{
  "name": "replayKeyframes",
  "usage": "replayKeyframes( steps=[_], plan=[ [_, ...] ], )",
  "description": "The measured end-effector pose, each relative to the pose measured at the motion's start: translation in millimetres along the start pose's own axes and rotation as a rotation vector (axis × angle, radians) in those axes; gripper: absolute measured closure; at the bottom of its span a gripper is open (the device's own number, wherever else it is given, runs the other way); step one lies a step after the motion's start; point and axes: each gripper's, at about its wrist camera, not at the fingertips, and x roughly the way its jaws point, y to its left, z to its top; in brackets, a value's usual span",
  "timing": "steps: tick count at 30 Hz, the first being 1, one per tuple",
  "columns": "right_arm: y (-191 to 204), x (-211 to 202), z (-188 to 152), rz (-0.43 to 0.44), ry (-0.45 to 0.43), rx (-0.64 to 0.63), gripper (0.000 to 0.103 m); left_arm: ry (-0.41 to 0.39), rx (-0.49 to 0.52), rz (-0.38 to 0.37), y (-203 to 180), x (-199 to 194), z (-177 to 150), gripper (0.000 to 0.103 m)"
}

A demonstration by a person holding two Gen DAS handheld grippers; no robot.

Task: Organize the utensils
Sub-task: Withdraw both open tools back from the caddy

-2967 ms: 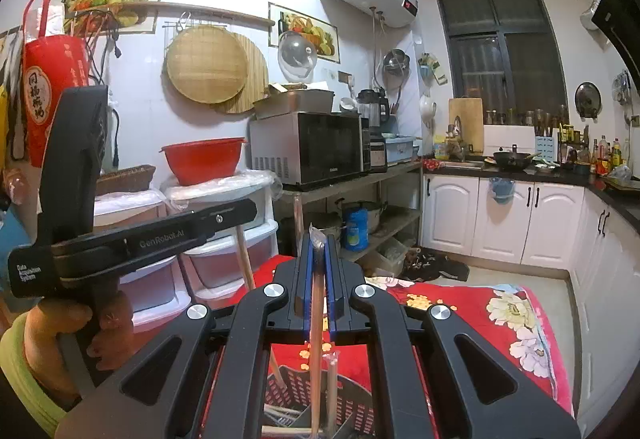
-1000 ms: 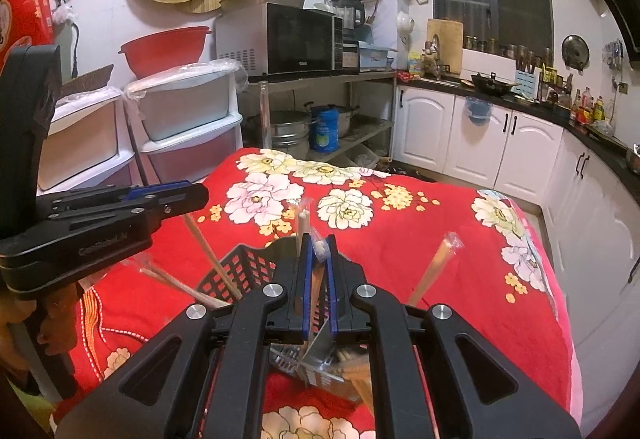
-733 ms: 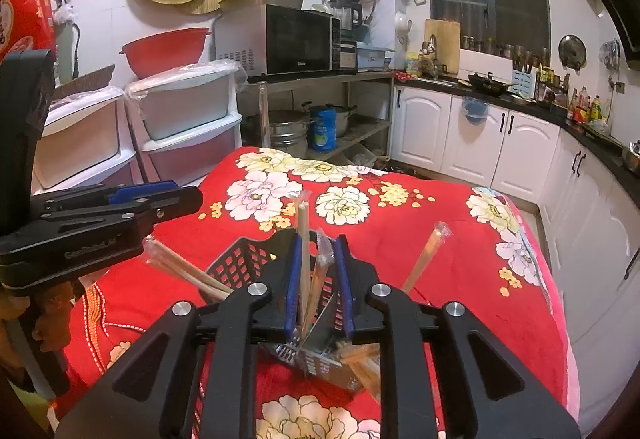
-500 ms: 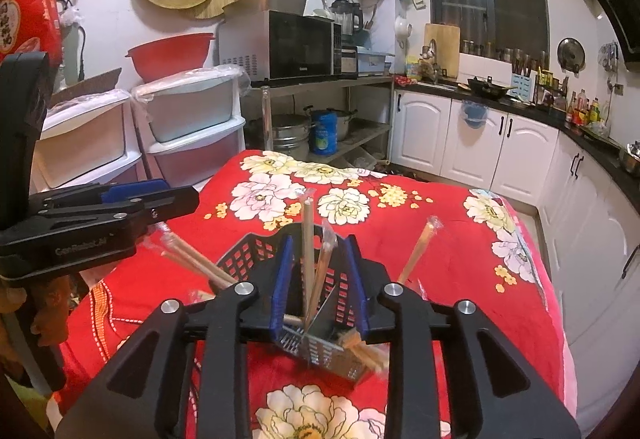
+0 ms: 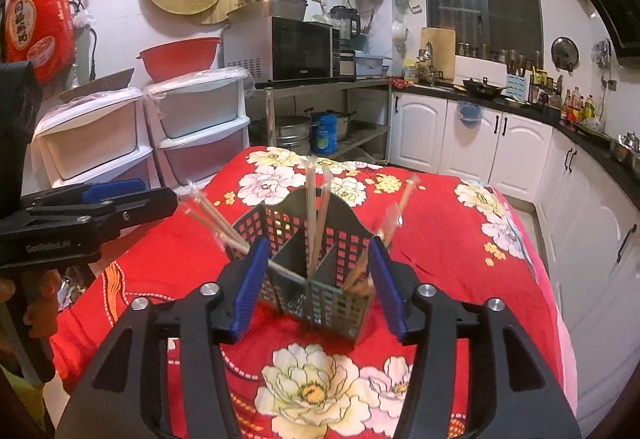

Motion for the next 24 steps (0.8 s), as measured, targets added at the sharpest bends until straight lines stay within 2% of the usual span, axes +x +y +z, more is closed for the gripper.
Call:
replayKeyframes(
  steps=[9, 16, 24],
  plan=[
    [-2.7, -3.7, -33.8, -0.003, 0.030, 0.016, 0.032, 0.024, -0.022, 0.005, 3.3, 3.8, -37.5, 0.018],
    [-3.5, 1.2, -59.6, 0.004, 0.041, 0.037, 0.021, 0.041, -0.052, 0.005, 10.6, 11.2, -60.4, 0.012],
    [-2.9, 8.8, -86.3, -0.008, 0.041, 0.036, 0.015, 0.004, -0.049, 0.031, 9.8, 16.1, -79.3, 0.012]
  ],
)
